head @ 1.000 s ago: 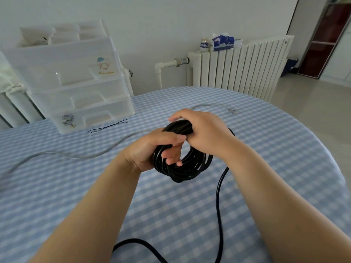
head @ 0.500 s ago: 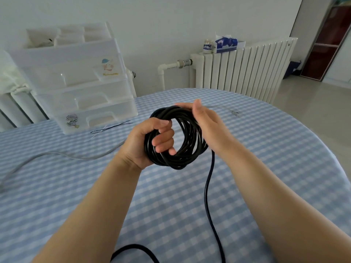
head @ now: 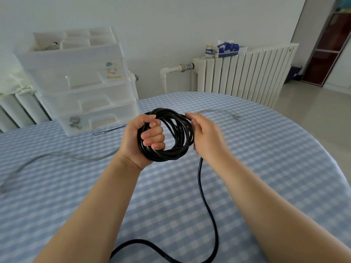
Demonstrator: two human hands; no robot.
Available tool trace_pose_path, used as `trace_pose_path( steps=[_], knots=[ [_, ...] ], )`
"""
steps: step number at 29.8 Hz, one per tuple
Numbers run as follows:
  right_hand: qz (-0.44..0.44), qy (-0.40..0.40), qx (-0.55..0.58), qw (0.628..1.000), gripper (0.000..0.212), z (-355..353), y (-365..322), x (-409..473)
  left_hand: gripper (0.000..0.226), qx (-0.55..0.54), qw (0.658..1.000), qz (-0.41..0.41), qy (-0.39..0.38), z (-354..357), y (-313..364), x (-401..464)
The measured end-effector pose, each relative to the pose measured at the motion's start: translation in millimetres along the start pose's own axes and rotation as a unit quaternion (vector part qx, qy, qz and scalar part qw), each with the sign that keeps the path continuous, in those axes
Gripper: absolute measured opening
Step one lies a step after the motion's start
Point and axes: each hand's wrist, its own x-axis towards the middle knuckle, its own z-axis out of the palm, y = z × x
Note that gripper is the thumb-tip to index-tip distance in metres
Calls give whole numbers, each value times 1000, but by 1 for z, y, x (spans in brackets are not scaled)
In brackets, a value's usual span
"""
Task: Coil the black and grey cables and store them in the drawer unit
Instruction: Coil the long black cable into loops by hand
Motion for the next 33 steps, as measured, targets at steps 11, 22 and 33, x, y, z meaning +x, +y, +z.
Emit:
trace_pose_path(
  steps=[11, 22, 33],
  knots=[
    [75, -170, -68, 980, 17, 21, -11, -14, 26, -45, 971, 124, 198, 16, -1, 1],
    [163, -396, 6, 904, 34, 32, -37, -47, 49, 176, 856, 327, 359, 23, -7, 3],
    [120, -451, 15, 884, 32, -5, -47, -34, 47, 476, 748, 290, 359, 19, -12, 5]
  ],
)
